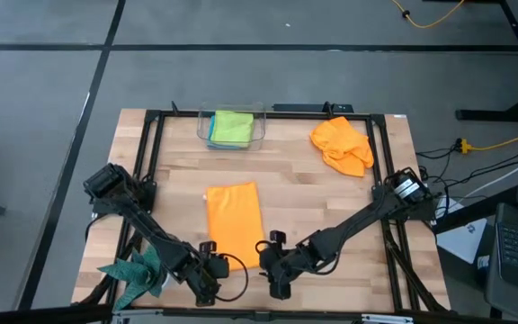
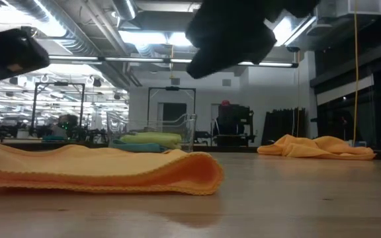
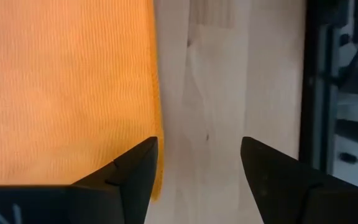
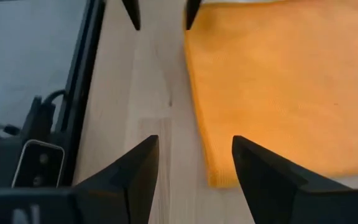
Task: Fold microfiber towels
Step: Fold the bottom orange microfiber cloth
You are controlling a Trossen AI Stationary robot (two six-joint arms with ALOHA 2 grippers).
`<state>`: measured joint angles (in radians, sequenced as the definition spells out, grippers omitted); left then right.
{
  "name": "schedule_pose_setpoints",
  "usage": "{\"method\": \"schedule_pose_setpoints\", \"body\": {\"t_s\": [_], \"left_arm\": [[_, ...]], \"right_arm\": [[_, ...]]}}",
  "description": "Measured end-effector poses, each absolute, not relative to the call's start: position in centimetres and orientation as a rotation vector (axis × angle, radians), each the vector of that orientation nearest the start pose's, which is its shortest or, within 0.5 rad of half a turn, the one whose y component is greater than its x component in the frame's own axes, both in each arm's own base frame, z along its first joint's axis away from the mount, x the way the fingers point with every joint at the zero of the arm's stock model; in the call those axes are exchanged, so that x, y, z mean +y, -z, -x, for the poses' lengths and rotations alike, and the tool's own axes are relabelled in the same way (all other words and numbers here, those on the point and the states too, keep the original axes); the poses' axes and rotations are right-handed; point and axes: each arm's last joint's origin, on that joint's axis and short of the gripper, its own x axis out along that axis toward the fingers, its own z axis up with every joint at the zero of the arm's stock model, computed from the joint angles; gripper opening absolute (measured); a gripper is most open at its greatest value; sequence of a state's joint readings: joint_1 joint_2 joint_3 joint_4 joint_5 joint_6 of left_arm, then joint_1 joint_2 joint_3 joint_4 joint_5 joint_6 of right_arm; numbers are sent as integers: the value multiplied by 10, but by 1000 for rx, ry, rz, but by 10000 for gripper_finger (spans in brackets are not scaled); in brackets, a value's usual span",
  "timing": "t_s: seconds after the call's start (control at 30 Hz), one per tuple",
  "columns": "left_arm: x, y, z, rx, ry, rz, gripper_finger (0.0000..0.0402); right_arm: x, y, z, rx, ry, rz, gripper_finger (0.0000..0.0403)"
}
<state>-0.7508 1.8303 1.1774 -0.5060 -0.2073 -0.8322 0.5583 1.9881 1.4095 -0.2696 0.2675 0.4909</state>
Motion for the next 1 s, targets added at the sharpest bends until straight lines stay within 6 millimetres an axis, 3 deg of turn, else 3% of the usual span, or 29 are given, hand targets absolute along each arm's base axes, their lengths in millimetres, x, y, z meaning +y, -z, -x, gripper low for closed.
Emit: {"method": "schedule_pose_setpoints", "body": {"t_s": [0.17,0.3,0.53,0.7,0.8,1.0], "left_arm": [[-239,-172,-270,1103,26,229,225],[-238,-172,-270,1098,20,228,225],[-238,-172,-271,1096,11,224,225],[-236,-171,-270,1105,14,189,225],[-236,-171,-270,1092,19,141,225],[-234,-170,-268,1114,45,61,225]], "right_arm": [[220,-190,-370,783,-102,-93,200],[216,-189,-381,736,-120,-196,215],[216,-149,-390,818,-107,-230,277],[218,-124,-392,862,-115,-149,288],[218,-116,-393,871,-123,-106,283],[218,-121,-396,843,-84,-68,273]]}}
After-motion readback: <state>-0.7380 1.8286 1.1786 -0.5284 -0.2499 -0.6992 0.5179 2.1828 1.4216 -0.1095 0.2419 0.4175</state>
